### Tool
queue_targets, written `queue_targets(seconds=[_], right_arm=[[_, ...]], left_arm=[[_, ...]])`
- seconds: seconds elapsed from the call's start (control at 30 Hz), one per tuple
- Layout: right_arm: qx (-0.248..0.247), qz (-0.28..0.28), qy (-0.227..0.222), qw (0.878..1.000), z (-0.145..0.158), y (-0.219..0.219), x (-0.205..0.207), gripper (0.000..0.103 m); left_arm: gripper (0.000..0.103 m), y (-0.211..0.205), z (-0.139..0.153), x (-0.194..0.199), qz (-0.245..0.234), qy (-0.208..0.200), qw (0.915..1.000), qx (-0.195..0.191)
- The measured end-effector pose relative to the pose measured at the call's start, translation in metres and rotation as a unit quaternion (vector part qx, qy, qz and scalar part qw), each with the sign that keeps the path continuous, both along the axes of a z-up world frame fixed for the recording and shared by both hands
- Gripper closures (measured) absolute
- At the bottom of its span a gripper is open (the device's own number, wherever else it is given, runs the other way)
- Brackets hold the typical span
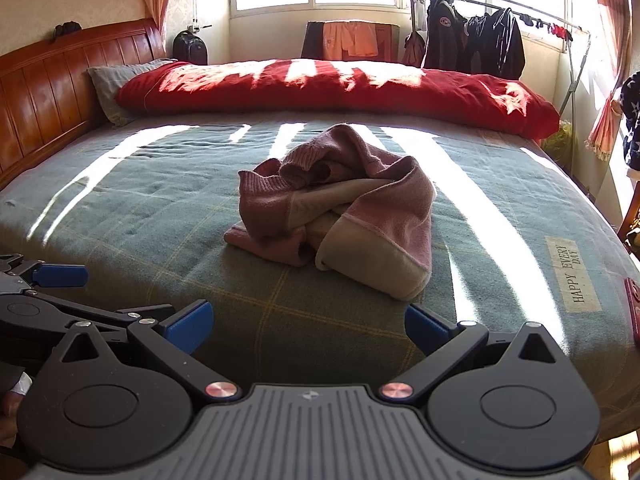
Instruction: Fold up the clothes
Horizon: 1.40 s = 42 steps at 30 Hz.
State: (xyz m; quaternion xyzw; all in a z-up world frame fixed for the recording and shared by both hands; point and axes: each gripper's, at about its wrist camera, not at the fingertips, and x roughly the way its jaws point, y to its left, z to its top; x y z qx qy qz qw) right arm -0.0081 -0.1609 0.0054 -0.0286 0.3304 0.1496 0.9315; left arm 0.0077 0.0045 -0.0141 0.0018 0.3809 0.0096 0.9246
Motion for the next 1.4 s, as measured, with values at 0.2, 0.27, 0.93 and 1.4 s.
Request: queue_targets(seconds=[0.2,0.27,0.93,1.4], right_arm=[[0.004,0.000,0.001,1.000,-0.002,-0.002,0.004,0.000],[0.006,-0.001,0.001,1.000,-0.002,-0.004,0.007,0.000],[0.013,-0.033,0.036,0.999,-0.022,-0.027,0.084,0.000],[0.019,-0.045,0.053,0.997,-0.034,-0.039,0.193,0.000]], left_arm=[[0.000,0.002,-0.001,0.002,-0.001,0.001,1.0000,-0.007],[0.000,0.002,-0.002,0.003,-0.001,0.002,1.0000,-0.009],[0.000,0.004,-0.013,0.094,-0.004,0.046,0.9989,-0.006],[0.000,-0.013,-0.043,0.196,-0.032,0.085,0.9958,-0.013]])
